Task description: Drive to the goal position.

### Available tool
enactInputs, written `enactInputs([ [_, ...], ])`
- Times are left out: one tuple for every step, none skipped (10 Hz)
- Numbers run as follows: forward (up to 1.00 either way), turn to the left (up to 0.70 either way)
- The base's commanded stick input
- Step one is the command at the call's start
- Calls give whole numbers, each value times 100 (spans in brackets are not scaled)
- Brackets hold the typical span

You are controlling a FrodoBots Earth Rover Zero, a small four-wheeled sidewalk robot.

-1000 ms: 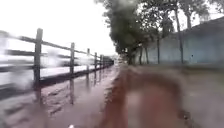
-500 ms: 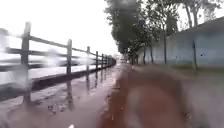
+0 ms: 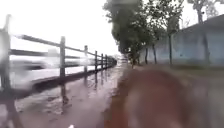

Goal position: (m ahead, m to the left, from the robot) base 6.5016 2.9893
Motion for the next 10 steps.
enactInputs([
  [100, 0],
  [100, 0],
  [100, -37],
  [100, -35],
  [100, -6],
  [100, 0],
  [100, 0],
  [0, -1],
  [0, -40],
  [0, -80],
])
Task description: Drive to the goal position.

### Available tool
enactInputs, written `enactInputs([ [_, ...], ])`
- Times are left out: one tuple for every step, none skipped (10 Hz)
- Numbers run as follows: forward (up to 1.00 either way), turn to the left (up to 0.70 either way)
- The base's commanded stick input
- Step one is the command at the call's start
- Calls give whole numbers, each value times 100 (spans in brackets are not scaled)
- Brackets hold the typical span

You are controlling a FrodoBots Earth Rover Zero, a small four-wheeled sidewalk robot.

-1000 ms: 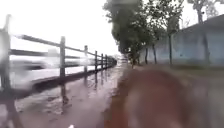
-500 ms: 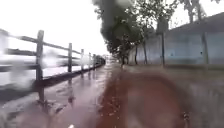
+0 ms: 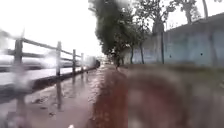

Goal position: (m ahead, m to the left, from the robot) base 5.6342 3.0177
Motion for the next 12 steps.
enactInputs([
  [0, -17],
  [0, 0],
  [0, 0],
  [0, 0],
  [0, 0],
  [0, 0],
  [0, 0],
  [0, 0],
  [0, 0],
  [0, 0],
  [100, 0],
  [100, 0],
])
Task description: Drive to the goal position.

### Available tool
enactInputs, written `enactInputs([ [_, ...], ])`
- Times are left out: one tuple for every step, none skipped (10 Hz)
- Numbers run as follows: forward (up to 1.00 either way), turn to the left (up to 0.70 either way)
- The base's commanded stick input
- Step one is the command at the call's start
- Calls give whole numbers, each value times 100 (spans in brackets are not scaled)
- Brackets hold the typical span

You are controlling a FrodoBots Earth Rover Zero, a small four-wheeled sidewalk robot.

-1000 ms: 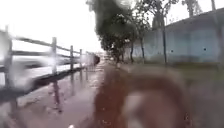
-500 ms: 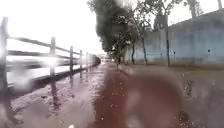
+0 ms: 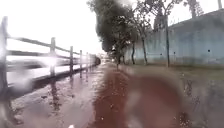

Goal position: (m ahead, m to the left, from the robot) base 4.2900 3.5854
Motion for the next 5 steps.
enactInputs([
  [100, 0],
  [100, 0],
  [100, 0],
  [100, 0],
  [100, 0],
])
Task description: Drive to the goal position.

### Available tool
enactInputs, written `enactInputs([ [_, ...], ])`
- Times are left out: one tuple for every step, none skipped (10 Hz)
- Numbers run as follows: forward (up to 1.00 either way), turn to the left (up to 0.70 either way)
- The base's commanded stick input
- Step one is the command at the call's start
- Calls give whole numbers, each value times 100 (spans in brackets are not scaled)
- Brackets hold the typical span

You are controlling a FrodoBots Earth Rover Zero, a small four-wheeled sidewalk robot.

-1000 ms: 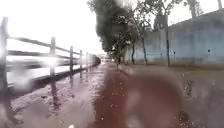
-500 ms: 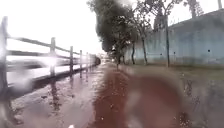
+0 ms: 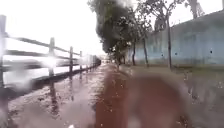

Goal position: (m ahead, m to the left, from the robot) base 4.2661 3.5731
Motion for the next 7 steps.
enactInputs([
  [100, 0],
  [100, 0],
  [100, 0],
  [100, 0],
  [100, 0],
  [100, 0],
  [100, 0],
])
